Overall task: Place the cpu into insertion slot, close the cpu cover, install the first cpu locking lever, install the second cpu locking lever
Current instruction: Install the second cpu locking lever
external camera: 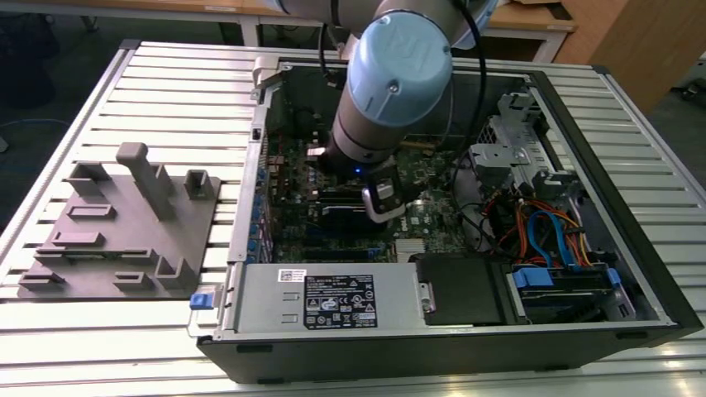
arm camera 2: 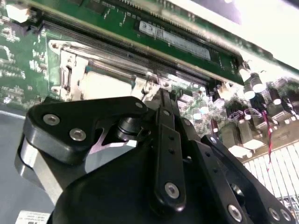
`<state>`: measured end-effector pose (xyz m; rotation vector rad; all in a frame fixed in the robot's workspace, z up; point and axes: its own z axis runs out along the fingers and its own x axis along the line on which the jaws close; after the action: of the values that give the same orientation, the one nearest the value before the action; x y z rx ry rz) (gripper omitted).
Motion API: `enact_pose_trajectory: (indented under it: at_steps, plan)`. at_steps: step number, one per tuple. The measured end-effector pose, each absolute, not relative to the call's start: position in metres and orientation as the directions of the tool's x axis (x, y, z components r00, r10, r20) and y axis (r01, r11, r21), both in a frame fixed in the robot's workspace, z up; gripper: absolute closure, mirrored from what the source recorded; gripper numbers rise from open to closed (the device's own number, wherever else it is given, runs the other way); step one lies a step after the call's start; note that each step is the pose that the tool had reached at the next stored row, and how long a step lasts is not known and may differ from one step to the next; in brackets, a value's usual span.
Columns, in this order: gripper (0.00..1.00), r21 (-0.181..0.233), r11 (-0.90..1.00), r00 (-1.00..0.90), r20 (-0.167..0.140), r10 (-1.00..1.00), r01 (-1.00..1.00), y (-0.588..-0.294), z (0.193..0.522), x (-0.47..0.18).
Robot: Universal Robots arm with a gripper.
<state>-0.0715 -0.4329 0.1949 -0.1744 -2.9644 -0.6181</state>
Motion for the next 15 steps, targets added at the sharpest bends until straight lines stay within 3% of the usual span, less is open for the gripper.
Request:
enact_pose_trajectory:
  at_steps: [6, 15]
  plan:
    - [0.9, 0.391, 0.911, -0.988, 0.129, 0.09, 0.134, -0.433, 0.216, -0.073]
    - [0.9, 0.396, 0.908, -0.987, 0.13, 0.089, 0.134, -0.433, 0.216, -0.073]
